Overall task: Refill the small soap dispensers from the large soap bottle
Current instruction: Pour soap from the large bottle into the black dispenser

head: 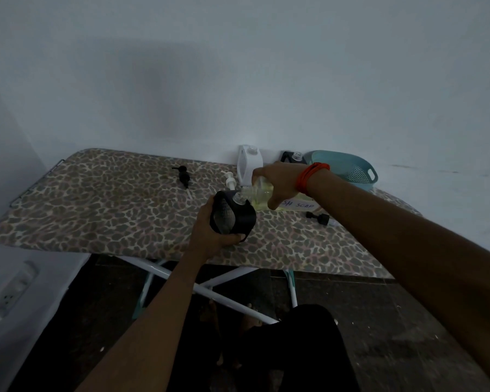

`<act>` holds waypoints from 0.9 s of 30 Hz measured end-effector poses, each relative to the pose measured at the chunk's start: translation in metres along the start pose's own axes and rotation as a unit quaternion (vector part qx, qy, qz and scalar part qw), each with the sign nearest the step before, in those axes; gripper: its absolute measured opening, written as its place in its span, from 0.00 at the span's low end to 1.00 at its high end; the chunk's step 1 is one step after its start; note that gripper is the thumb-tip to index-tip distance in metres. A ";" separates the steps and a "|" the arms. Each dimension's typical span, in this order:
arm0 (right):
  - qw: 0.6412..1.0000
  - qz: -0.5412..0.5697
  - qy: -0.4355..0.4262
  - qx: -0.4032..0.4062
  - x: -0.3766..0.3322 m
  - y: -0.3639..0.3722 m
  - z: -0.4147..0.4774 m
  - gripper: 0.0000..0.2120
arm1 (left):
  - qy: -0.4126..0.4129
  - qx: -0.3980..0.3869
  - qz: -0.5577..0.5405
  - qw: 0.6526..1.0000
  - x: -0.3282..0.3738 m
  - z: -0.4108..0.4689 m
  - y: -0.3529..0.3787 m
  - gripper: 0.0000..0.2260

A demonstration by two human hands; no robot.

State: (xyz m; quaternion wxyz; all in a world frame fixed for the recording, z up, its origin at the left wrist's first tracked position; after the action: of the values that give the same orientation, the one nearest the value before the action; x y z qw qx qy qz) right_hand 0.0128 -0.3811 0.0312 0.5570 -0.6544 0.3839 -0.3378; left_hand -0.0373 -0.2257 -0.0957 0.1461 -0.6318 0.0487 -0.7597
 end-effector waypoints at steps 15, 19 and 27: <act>1.000 -0.004 0.008 0.001 0.000 -0.001 -0.001 0.36 | -0.003 -0.005 -0.005 1.000 0.004 -0.003 -0.001 0.54; 1.000 -0.001 0.007 0.002 -0.002 -0.001 -0.003 0.36 | -0.005 -0.006 -0.011 1.000 0.004 -0.002 0.000 0.52; 1.000 0.001 0.004 0.001 -0.003 -0.002 -0.003 0.36 | -0.004 -0.005 -0.014 1.000 0.003 -0.004 -0.002 0.55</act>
State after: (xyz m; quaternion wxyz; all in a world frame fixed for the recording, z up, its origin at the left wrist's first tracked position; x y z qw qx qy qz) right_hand 0.0093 -0.3800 0.0336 0.5562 -0.6526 0.3862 -0.3400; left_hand -0.0417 -0.2255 -0.0931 0.1323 -0.6360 0.0431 -0.7590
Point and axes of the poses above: each hand's wrist, its own z-axis towards the middle knuckle, its own y-axis out of the palm, x = y × z, the point moved 10 cm from there along z, towards the middle knuckle, and after that the axes turned 10 degrees about x, right-handed, at the moved point
